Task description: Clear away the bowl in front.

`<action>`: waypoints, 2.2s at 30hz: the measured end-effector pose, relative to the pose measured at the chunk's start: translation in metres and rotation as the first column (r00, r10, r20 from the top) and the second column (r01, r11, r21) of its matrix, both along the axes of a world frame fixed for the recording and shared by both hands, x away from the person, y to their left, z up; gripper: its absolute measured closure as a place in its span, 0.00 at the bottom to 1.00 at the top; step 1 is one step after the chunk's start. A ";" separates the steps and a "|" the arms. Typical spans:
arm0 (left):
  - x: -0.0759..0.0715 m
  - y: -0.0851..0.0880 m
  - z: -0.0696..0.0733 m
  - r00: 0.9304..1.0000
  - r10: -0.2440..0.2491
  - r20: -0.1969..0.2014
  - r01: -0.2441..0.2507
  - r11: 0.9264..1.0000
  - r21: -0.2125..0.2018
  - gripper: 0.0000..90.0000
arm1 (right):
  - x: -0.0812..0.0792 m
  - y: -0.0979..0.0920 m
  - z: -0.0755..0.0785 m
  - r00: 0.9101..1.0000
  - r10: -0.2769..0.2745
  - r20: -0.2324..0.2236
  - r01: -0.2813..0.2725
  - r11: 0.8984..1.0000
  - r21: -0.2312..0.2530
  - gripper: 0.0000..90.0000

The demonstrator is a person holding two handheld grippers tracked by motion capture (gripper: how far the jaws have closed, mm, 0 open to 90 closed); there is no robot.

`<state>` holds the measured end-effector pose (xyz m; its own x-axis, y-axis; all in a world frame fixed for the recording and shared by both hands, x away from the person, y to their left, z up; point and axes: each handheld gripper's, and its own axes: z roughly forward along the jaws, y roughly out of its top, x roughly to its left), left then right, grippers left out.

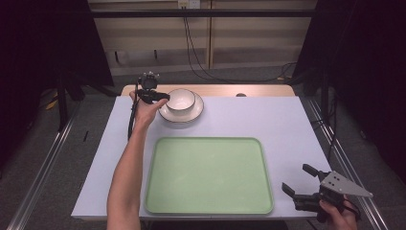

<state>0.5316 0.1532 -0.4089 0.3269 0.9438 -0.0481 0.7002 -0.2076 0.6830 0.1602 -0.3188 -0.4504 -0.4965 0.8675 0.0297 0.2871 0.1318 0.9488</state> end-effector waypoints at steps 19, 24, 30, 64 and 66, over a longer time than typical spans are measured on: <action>0.025 -0.009 -0.022 0.992 0.058 -0.115 -0.062 0.998 -0.032 0.60 | 0.000 0.000 -0.001 1.000 0.008 -0.008 -0.008 1.000 -0.001 0.02; 0.027 -0.013 -0.027 0.987 0.055 -0.152 -0.064 0.996 -0.057 0.75 | 0.000 0.000 -0.001 1.000 0.011 -0.012 -0.011 1.000 -0.004 0.02; 0.029 -0.013 -0.038 0.979 0.046 -0.197 -0.069 0.991 -0.113 0.82 | 0.000 -0.001 -0.001 1.000 0.013 -0.012 -0.013 1.000 -0.004 0.02; 0.030 -0.006 -0.038 0.966 0.054 -0.253 -0.116 0.965 -0.237 0.92 | 0.000 -0.002 -0.001 1.000 -0.001 -0.014 0.001 1.000 -0.001 0.02; 0.029 -0.007 -0.038 0.966 0.039 -0.254 -0.102 0.966 -0.238 0.92 | 0.000 -0.002 -0.001 1.000 0.001 -0.012 -0.001 1.000 -0.003 0.02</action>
